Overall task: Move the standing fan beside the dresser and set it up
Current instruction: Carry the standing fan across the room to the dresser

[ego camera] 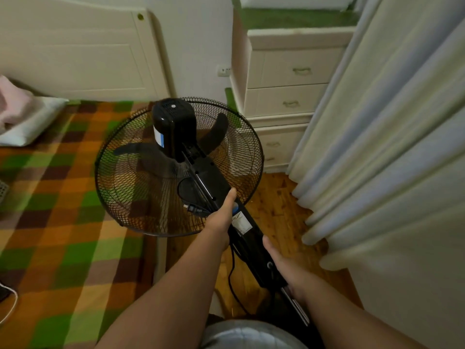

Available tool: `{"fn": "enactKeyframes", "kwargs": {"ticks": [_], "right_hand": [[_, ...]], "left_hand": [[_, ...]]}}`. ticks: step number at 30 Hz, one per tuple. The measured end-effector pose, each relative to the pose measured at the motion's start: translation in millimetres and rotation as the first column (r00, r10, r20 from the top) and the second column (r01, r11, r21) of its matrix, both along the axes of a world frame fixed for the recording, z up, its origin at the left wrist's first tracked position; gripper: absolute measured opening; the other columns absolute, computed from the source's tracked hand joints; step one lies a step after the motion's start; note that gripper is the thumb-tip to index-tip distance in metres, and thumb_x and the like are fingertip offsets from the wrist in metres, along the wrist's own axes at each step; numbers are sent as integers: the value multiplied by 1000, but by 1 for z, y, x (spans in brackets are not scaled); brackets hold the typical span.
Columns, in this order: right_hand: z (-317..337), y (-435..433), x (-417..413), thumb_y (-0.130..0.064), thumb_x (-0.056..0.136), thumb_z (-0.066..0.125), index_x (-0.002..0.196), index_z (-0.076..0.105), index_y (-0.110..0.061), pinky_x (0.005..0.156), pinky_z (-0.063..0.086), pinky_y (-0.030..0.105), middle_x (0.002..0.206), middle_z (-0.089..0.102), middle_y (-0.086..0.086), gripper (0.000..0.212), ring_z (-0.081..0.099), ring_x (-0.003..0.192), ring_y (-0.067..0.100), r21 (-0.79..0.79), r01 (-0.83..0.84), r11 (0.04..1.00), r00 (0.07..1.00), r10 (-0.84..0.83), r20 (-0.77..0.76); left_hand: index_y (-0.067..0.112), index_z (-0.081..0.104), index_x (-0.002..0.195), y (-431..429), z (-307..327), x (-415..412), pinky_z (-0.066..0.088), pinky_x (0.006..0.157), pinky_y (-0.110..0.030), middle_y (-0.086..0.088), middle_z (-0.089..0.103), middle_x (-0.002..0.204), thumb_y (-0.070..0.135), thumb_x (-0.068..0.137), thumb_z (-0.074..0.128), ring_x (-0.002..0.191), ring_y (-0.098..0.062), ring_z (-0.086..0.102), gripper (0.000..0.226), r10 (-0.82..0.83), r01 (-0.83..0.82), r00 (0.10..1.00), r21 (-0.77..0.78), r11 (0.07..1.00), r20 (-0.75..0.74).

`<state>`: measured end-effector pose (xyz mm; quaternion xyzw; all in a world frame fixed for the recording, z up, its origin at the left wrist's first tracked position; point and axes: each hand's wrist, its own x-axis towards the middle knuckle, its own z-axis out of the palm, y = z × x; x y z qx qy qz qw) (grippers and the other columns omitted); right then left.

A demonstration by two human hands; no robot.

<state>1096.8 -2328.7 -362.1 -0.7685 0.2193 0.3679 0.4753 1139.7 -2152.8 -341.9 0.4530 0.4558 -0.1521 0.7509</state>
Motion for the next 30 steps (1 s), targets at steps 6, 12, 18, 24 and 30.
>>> {"fn": "enactKeyframes", "kwargs": {"ticks": [6,12,18,24,30], "right_hand": [[6,34,33,-95,63,45,157,19,-25,117,25,50,162,25,8,120,28,146,33,23,-46,999,992,48,-113],[-4,62,80,-101,50,40,156,25,-25,117,27,53,160,30,9,131,32,144,34,-13,-163,987,977,159,-144],[-11,84,161,-94,62,38,155,26,-24,118,26,51,160,29,9,118,31,144,33,-6,-256,967,954,252,-163],[-18,101,247,-103,57,32,157,21,-29,119,20,53,164,22,8,125,24,148,33,-17,-265,964,937,253,-240],[-20,119,307,-90,76,32,156,24,-19,119,23,52,160,28,10,107,30,144,34,-61,-292,955,934,271,-231]], "left_hand": [[7,54,137,34,14,22,46,96,-45,-11,59,125,70,70,75,109,-29,59,94,24,-25,999,9,1000,36],[11,51,141,63,3,58,46,106,-52,-12,55,138,83,22,83,121,-34,56,142,90,-90,996,-8,996,-4],[15,56,137,87,-28,129,45,106,-57,-13,56,139,82,11,84,124,-36,56,146,141,-141,988,7,990,-66],[14,55,139,93,-2,192,43,109,-55,-12,53,142,84,16,80,126,-34,53,144,248,-246,968,45,968,-45],[9,51,142,98,10,231,40,113,-50,-11,50,148,81,51,76,133,-31,49,119,362,-359,932,101,928,-14]]}}
